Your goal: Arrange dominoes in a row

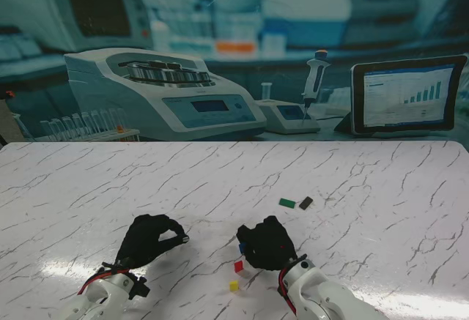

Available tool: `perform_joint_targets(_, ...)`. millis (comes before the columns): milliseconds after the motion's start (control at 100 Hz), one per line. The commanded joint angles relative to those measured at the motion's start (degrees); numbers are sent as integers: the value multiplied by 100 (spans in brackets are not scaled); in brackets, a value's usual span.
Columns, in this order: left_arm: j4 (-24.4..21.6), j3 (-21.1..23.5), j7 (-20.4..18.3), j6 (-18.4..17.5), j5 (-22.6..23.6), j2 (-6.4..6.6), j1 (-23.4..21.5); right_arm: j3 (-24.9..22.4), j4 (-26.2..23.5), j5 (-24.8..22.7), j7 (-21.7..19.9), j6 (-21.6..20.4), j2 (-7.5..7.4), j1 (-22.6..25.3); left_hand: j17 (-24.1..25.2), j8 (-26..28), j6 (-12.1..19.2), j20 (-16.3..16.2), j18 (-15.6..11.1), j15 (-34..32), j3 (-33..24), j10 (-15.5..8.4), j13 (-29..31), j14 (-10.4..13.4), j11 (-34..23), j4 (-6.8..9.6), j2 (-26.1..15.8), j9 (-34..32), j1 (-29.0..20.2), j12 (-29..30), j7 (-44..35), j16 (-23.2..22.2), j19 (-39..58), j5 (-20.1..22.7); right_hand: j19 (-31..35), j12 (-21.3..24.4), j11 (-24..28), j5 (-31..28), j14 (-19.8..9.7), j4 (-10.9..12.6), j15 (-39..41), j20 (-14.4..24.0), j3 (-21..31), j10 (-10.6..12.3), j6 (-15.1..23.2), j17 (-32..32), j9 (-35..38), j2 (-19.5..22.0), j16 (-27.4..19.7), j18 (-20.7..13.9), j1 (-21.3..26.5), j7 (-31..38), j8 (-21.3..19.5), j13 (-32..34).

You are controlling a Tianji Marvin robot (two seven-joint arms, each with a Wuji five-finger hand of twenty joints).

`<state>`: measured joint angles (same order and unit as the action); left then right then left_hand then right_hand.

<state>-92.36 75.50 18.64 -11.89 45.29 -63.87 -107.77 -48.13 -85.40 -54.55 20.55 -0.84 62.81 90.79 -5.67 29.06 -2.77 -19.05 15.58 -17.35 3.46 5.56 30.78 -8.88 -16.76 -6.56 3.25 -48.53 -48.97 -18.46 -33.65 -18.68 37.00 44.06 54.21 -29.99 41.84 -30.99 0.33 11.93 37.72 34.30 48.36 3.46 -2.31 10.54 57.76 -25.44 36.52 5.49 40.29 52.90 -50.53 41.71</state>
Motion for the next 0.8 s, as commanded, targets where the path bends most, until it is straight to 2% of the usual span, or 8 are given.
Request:
perform_joint_targets(0, 6, -12, -55, -139, -22, -31, -29, 10, -4, 20, 5, -29, 33, 48, 55, 34, 170, -47, 99, -26, -8, -137, 107, 147, -4, 114, -62, -26, 6, -71, 11, -33, 50, 49, -14, 15, -105, 103, -27, -137, -90, -47, -50, 106, -167, -106, -26, -11, -77, 298, 128, 57, 22, -40)
perform_joint_targets(370, 7, -14, -71, -133, -30, -30, -22, -14, -4, 60, -33, -73, 33, 60, 50, 35, 170, -48, 88, -28, -4, -153, 110, 149, -6, 114, -68, -26, 3, -72, -1, -33, 52, 46, -63, 18, -253, 130, 31, -284, -116, -68, -210, 12, -209, -130, -59, -63, -76, 350, 104, -44, 90, -112)
perform_joint_targets(610, 2, -12, -71, -125, -28, -30, -26, -82, -61, 80, -143, -136, 16, 101, 50, 36, 173, -48, 88, -31, -6, -147, 109, 154, -9, 115, -68, -24, 1, -73, -10, -34, 52, 51, -166, 16, -516, 301, 196, -272, -188, -92, -251, -190, -341, -202, -267, -113, -88, 447, 13, -272, 261, -277)
perform_joint_targets(790, -1, -10, -71, -124, -27, -30, -30, -155, -146, 59, -265, -168, -10, 152, 50, 36, 176, -48, 85, -33, -7, -147, 107, 157, -14, 116, -73, -28, 0, -76, -12, -35, 52, 49, -288, -102, -952, 428, 305, -218, -297, -74, -235, -378, -354, -250, -490, -71, -67, 540, -32, -518, 443, -467)
